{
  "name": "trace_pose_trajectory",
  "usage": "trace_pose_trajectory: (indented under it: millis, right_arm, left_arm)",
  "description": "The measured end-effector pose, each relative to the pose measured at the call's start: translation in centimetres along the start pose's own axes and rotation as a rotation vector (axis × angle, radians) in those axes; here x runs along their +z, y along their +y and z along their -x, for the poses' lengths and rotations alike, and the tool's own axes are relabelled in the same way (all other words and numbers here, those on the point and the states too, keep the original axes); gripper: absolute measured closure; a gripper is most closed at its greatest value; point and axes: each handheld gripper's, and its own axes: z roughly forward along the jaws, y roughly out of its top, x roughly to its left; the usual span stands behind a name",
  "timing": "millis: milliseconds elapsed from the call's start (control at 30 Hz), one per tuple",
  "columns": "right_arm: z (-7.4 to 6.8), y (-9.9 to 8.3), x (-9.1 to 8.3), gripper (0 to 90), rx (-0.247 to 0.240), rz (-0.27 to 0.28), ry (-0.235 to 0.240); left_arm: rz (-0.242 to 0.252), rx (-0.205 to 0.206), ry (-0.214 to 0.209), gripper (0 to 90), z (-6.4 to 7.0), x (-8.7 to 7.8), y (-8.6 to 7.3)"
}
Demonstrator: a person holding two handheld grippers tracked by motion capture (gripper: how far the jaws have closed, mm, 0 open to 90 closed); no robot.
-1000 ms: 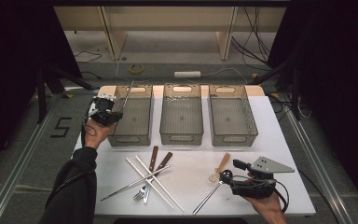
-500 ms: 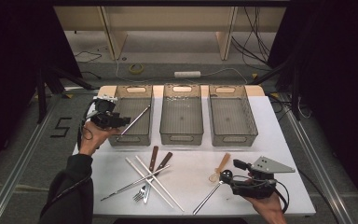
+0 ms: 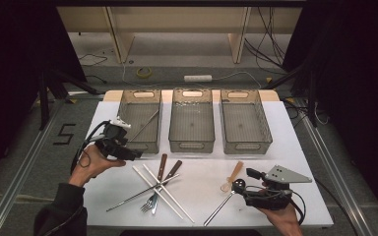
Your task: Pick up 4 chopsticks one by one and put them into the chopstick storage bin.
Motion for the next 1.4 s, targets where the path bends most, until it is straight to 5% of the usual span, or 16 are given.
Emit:
trace_pose_trajectory:
  millis: [633,1000,1400]
  right_arm:
    - [-0.1,0.0,0.0,27.6,-0.007,-0.004,0.000]
    - [-0.2,0.0,0.1,27.6,-0.011,-0.006,0.001]
    - [-0.2,0.0,0.1,27.6,-0.010,-0.006,0.002]
  left_arm:
    - [-0.224,0.094,-0.027,25.4,4.0,1.8,-3.7]
    - [-0.321,0.157,-0.082,39.1,5.1,3.4,-5.1]
    - [-0.364,0.192,-0.115,55.7,5.6,4.6,-5.6]
